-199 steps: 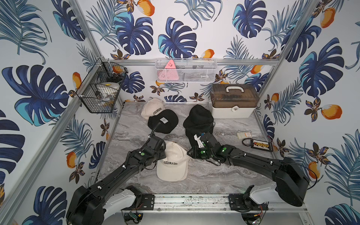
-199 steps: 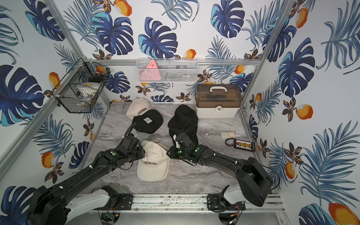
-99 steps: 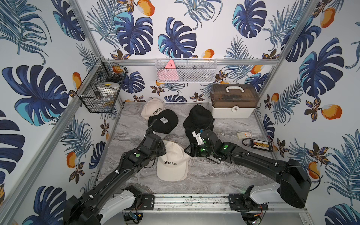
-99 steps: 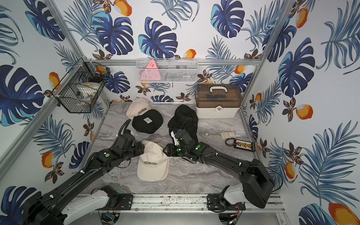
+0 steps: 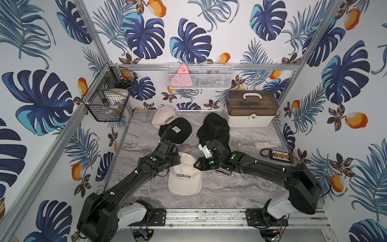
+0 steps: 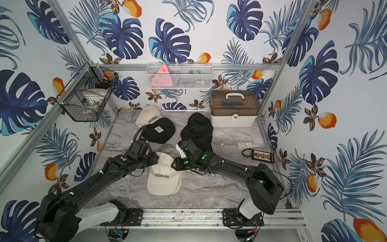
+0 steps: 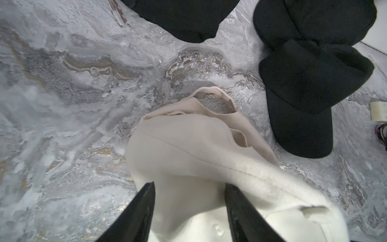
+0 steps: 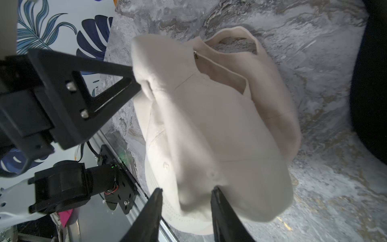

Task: Stack the baseball caps by color
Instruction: Adjust the baseball cap.

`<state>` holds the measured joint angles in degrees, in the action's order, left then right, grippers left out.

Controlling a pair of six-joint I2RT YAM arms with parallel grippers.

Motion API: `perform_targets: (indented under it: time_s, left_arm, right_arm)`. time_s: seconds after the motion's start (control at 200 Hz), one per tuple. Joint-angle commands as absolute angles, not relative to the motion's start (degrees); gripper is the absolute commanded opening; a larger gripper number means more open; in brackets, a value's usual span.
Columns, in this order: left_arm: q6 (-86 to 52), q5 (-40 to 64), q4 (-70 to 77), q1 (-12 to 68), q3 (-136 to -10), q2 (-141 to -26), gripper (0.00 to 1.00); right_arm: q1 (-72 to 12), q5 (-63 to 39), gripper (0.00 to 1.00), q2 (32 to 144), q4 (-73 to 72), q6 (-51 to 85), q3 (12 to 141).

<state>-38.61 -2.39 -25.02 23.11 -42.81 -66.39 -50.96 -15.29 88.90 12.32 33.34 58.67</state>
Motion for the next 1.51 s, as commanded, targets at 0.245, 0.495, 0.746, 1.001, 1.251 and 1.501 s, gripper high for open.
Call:
perform_targets:
  time_s: [0.245, 0.495, 0.746, 1.001, 1.251, 1.501]
  left_arm:
    - [-39.5, 3.5, -21.3, 22.9, -39.0, -64.1, 0.19]
    - [-41.1, 4.8, -23.7, 22.9, -40.7, -61.0, 0.00]
    - [-43.9, 7.5, -29.9, 22.8, -45.4, -57.9, 0.00]
    - [-47.0, 9.0, -29.1, 22.9, -44.0, -55.7, 0.00]
    - [-44.6, 5.0, -28.0, 22.8, -42.9, -59.0, 0.00]
    - [-41.5, 1.0, -28.0, 22.7, -44.0, -61.2, 0.00]
  right_arm:
    - [-51.0, -14.6, 0.13, 93.1, 14.2, 31.8, 62.2]
    - [-51.0, -12.7, 0.00, 91.3, 16.9, 30.5, 63.5]
    - [-49.9, -14.5, 0.00, 90.1, 22.1, 28.8, 68.4]
    - [-45.6, -16.8, 0.00, 92.7, 24.9, 27.2, 72.1]
    - [-45.4, -20.9, 0.00, 95.6, 20.5, 29.5, 69.8]
    - [-45.4, -21.4, 0.00, 96.5, 17.0, 31.8, 66.3]
